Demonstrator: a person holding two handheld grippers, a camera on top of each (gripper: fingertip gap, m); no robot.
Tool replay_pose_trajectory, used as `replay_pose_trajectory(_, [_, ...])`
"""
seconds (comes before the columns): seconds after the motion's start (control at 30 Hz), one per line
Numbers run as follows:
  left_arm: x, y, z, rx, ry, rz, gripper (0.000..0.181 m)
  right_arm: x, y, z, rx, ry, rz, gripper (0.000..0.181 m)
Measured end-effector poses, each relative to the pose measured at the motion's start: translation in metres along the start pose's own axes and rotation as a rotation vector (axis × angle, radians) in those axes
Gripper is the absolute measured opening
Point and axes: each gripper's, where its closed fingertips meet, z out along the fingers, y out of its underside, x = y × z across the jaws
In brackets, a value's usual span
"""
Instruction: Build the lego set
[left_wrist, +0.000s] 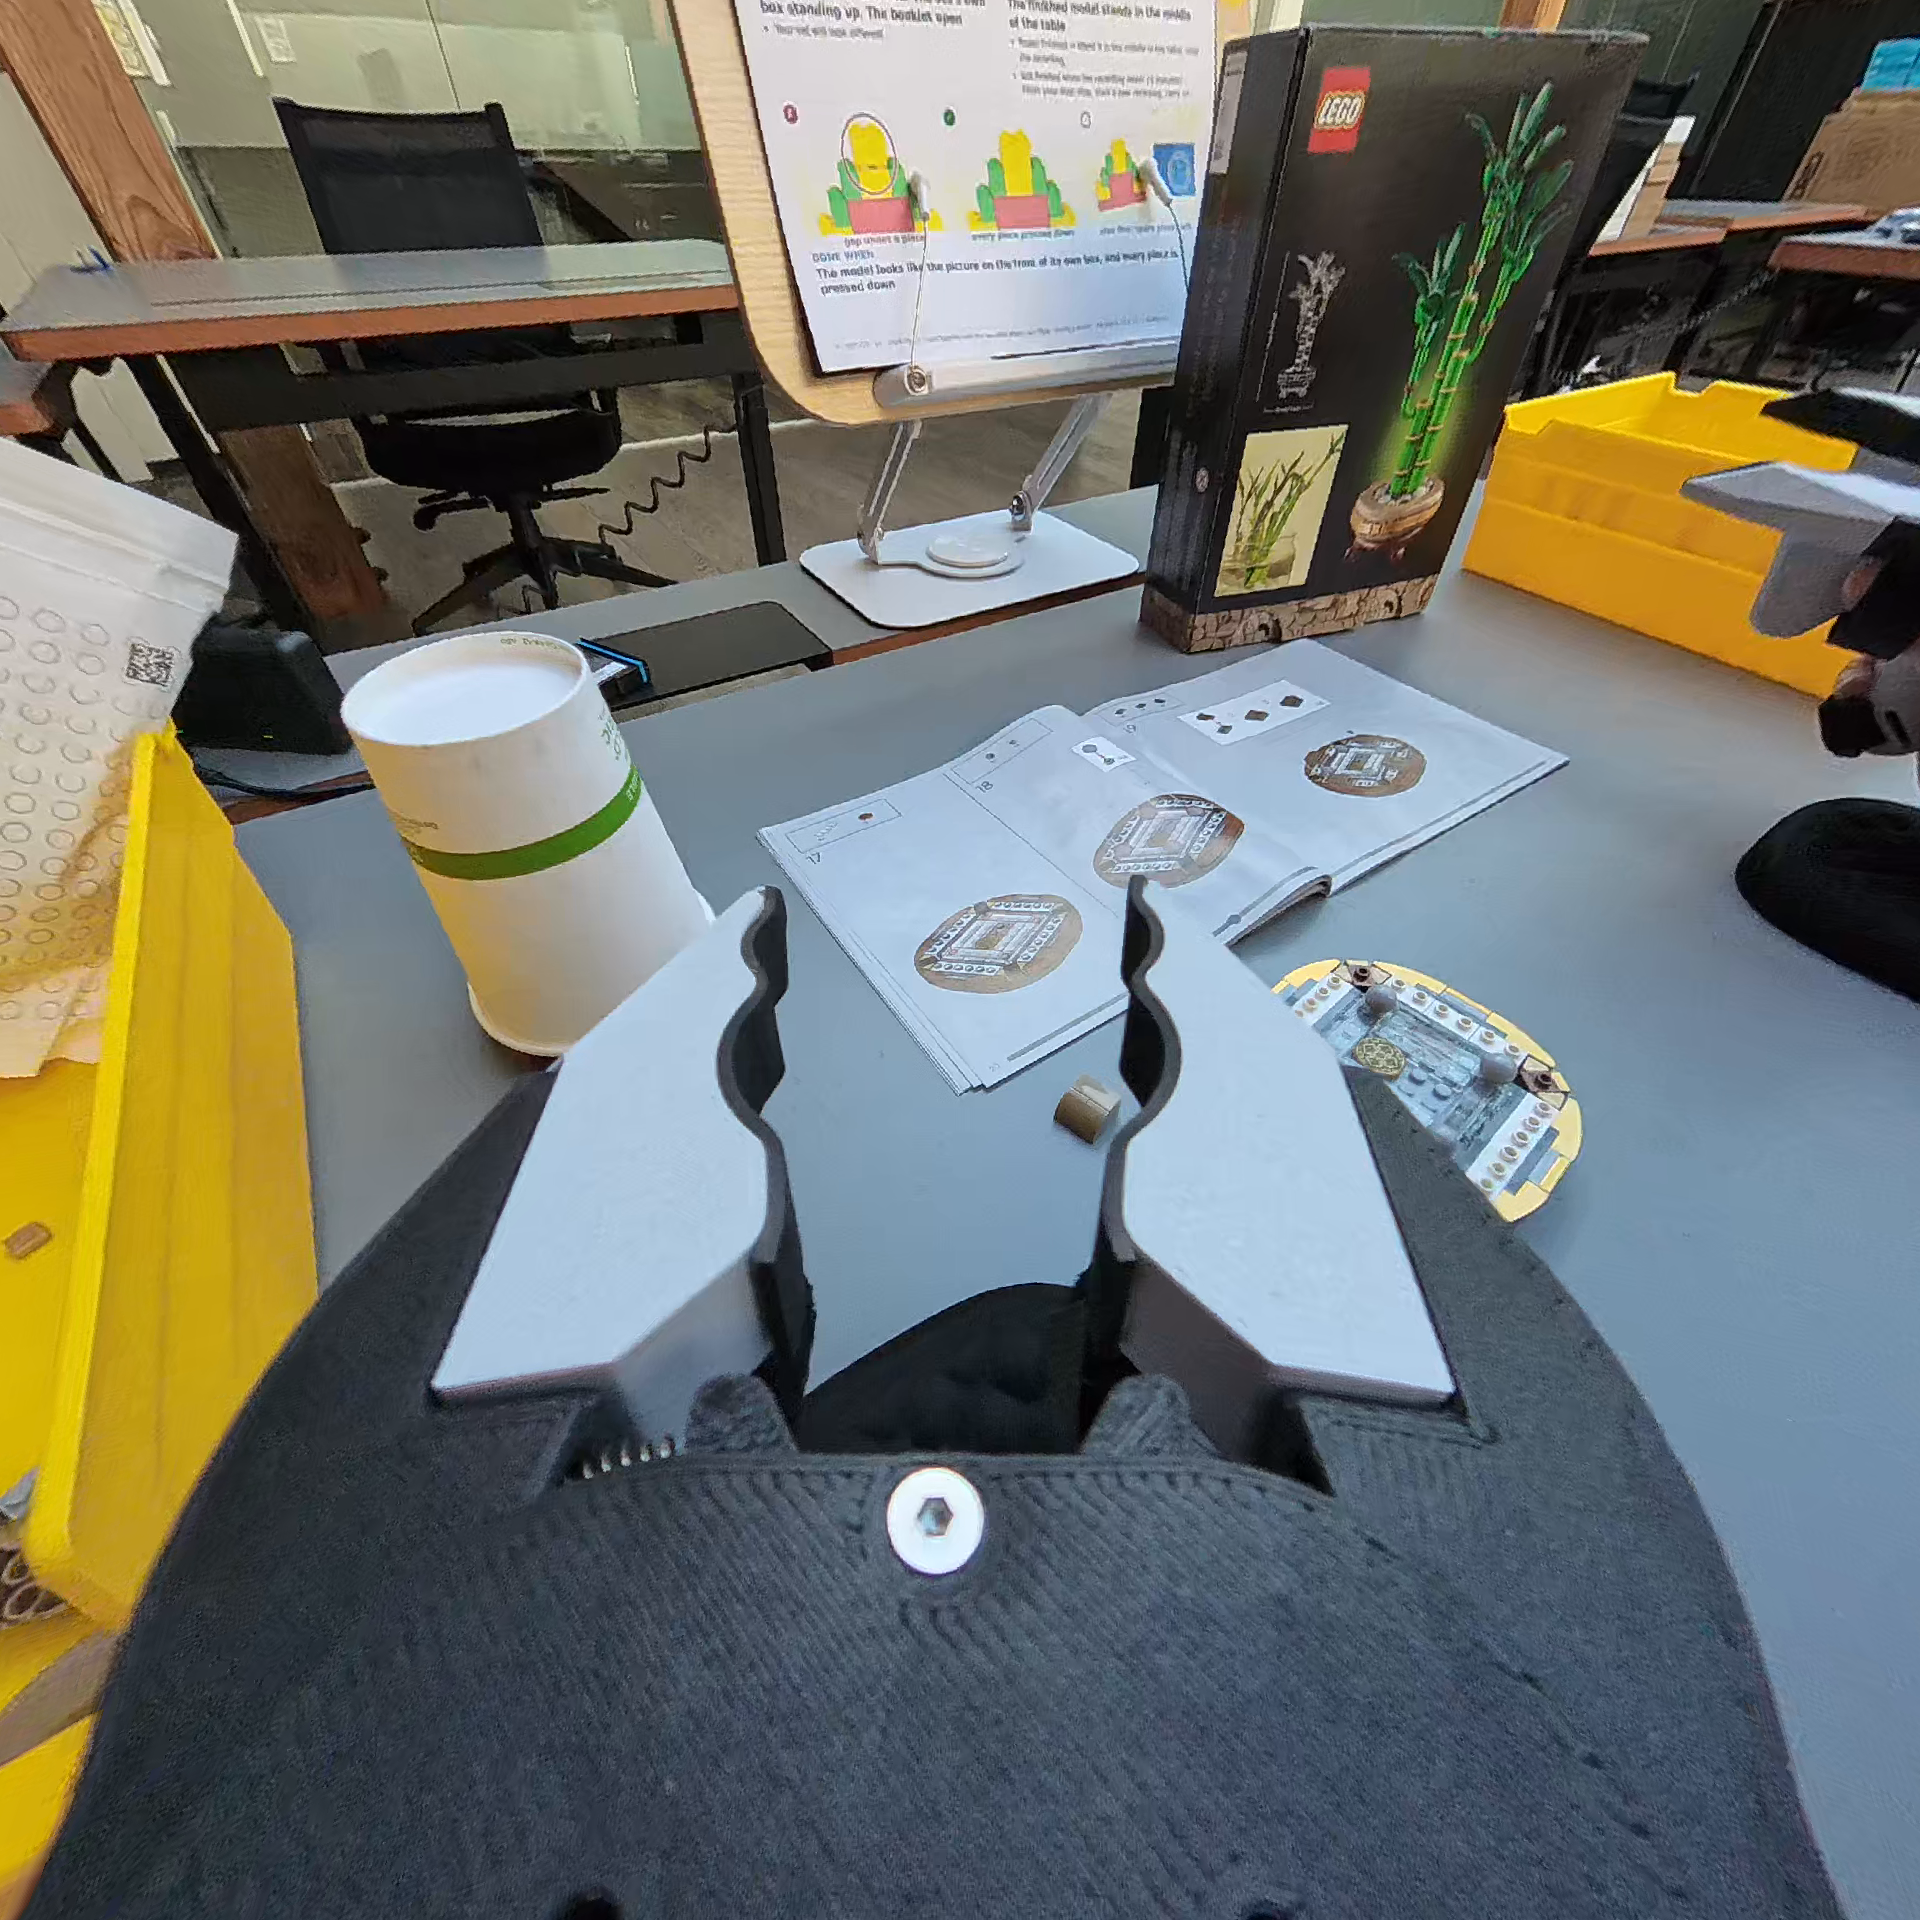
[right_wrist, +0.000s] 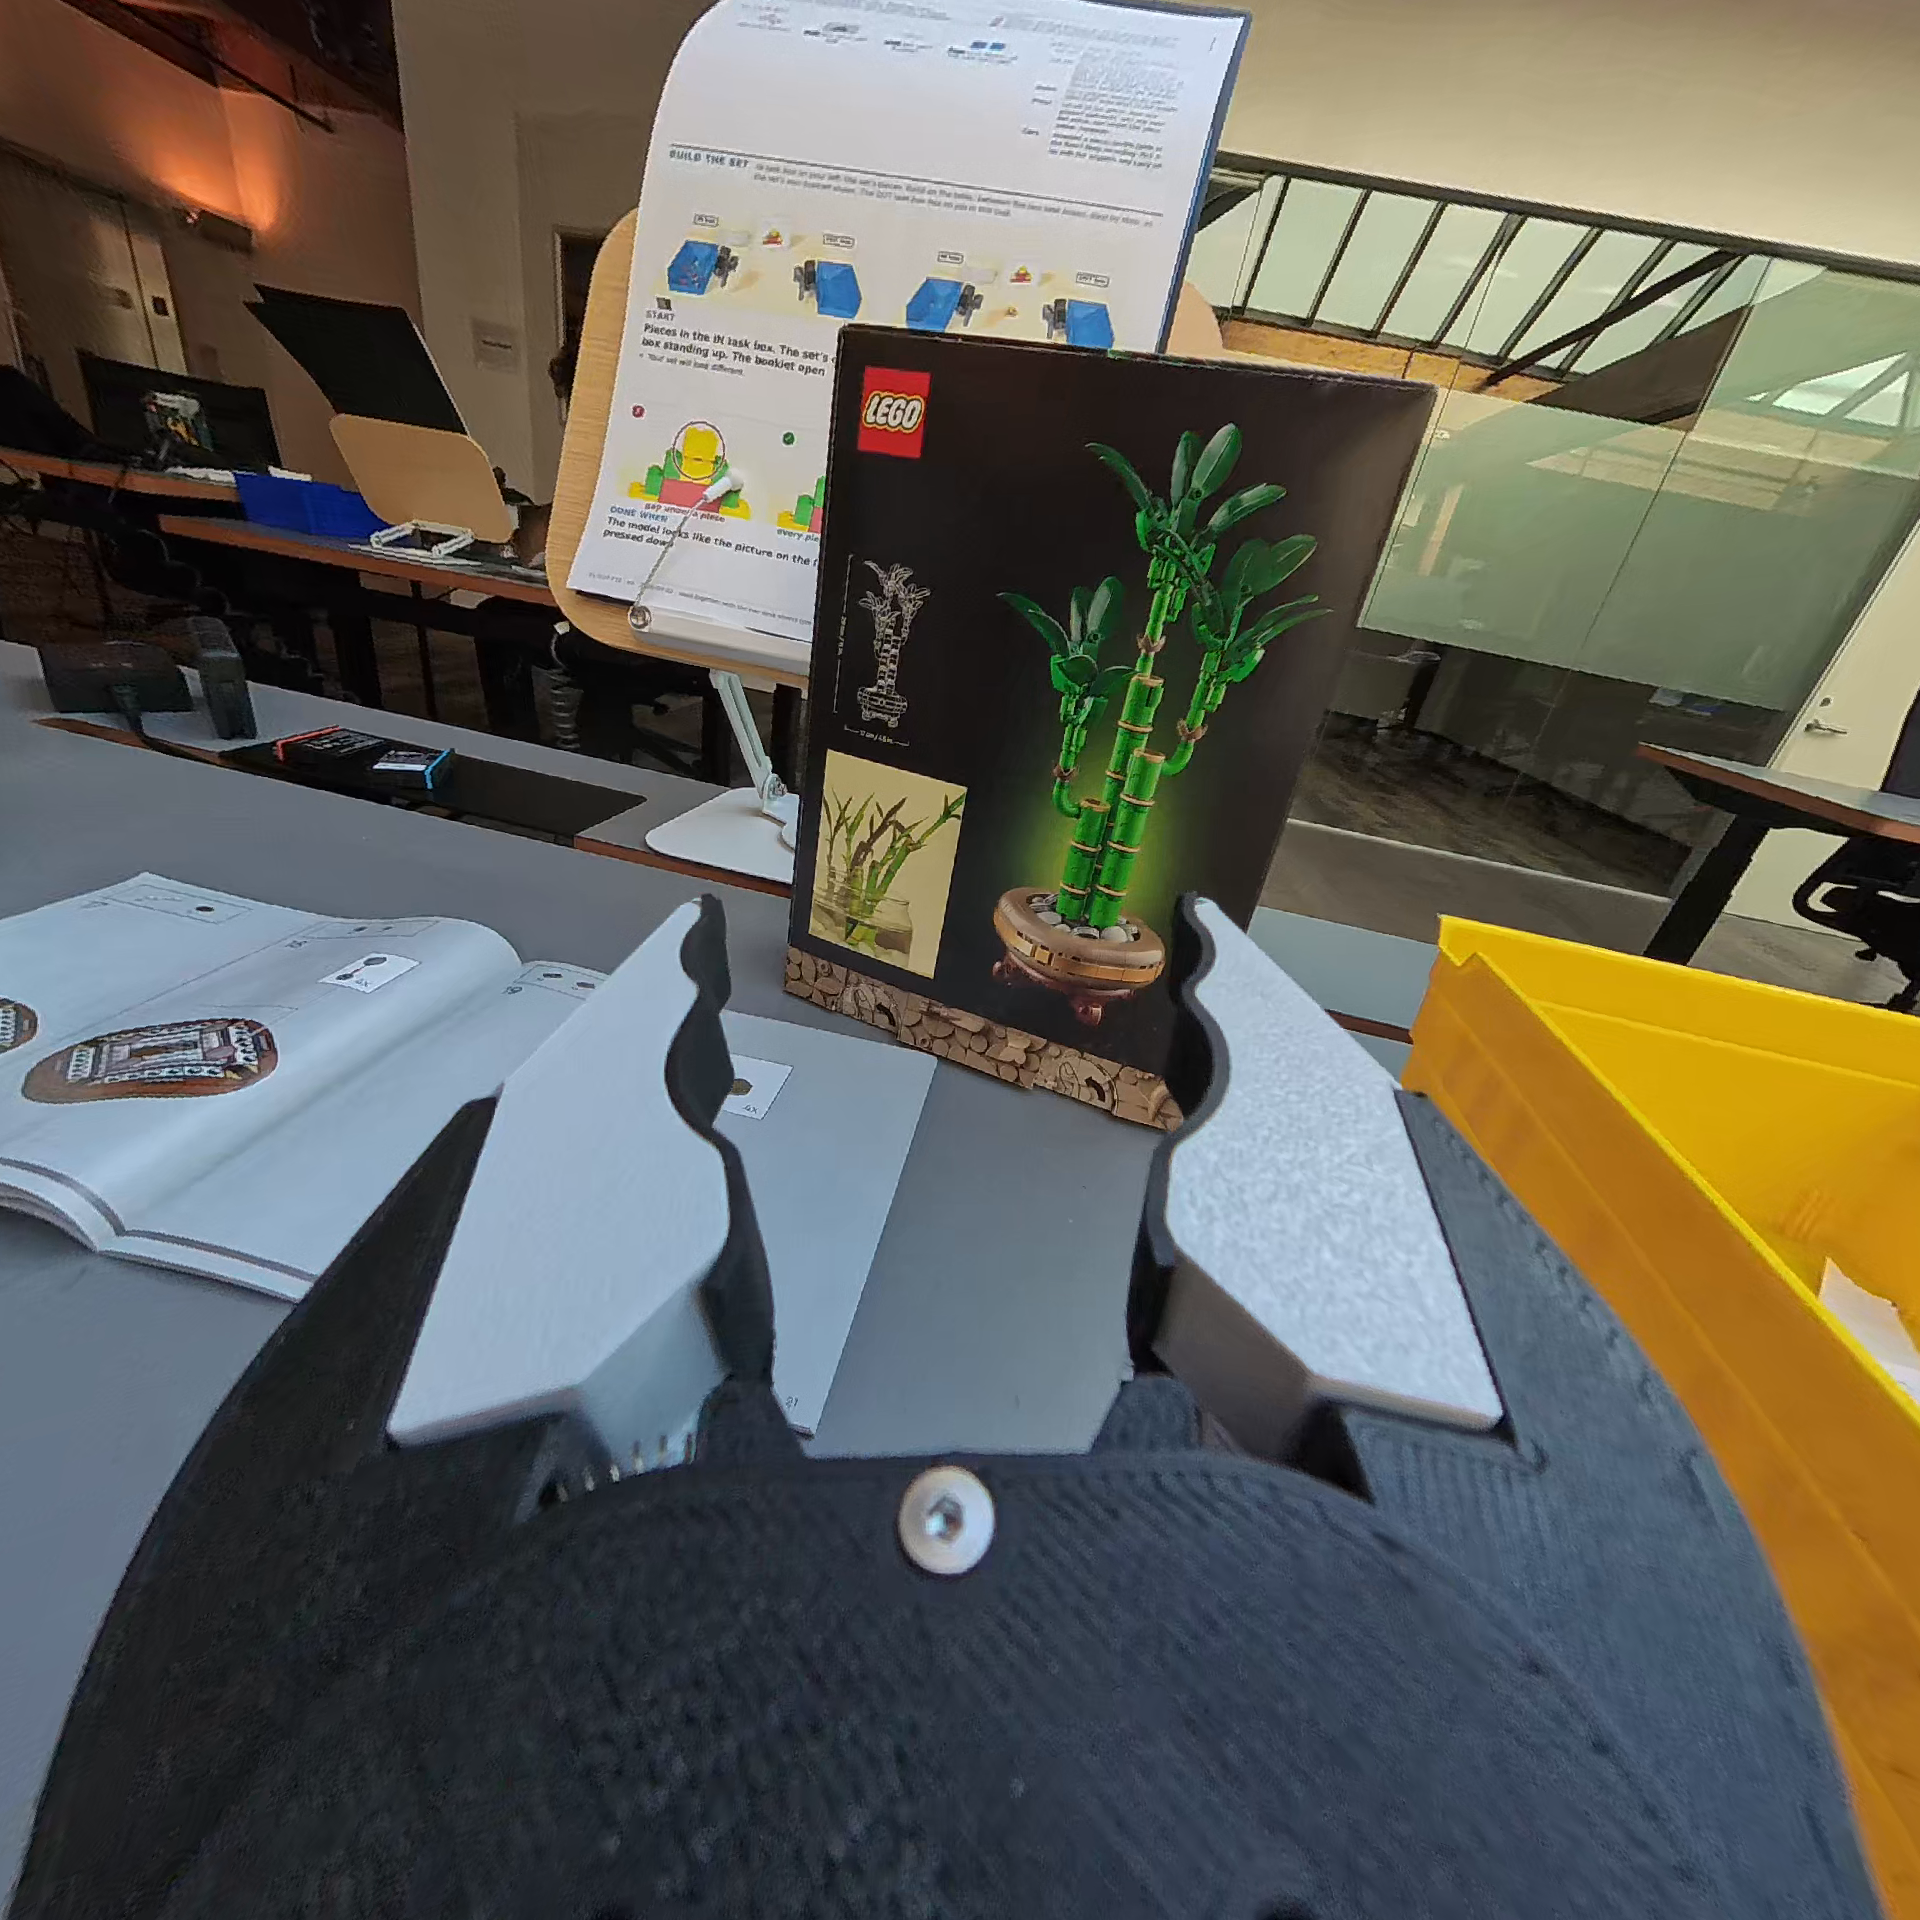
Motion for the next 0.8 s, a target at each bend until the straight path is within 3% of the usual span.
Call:
replay_pose_trajectory(0.2, [0.002, -0.006, -0.004, 0.041, 0.031, -0.047, 0.071, 0.001, 0.003, 0.0, 0.006, -0.012, 0.022, 0.085])
replay_pose_trajectory(0.4, [0.014, -0.029, -0.021, 0.118, 0.041, -0.005, 0.081, -0.022, 0.005, 0.007, 0.003, -0.097, -0.017, 0.086])
replay_pose_trajectory(0.8, [0.016, -0.027, -0.064, 0.145, 0.011, 0.015, 0.094, -0.031, 0.0, 0.007, 0.047, -0.141, 0.004, 0.087])
